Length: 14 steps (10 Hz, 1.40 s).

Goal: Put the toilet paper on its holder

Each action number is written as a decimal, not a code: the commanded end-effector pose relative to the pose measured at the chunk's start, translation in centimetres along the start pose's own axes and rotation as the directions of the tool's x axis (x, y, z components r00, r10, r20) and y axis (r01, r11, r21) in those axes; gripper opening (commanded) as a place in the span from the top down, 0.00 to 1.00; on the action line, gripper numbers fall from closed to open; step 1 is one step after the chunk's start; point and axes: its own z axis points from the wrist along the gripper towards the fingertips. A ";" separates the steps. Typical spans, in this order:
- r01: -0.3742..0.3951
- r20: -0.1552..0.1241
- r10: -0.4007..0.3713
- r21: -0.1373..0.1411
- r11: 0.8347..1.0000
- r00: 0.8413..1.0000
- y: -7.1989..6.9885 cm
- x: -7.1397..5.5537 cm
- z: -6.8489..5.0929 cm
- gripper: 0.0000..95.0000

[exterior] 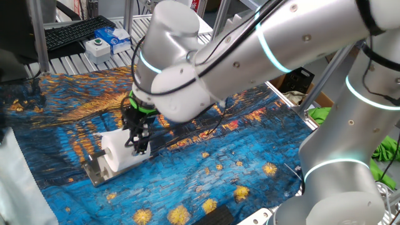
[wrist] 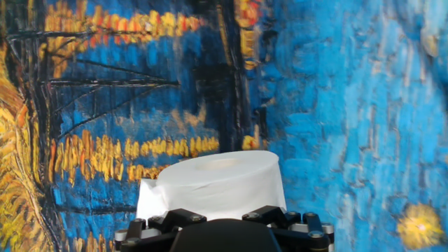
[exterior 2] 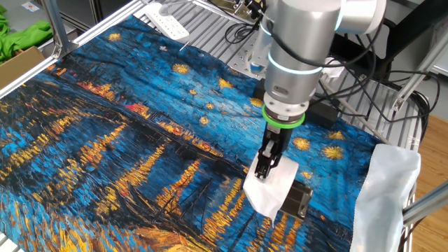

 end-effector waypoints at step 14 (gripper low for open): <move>0.085 0.040 -0.086 0.021 0.996 0.995 -0.3 -0.1 -0.3 1.00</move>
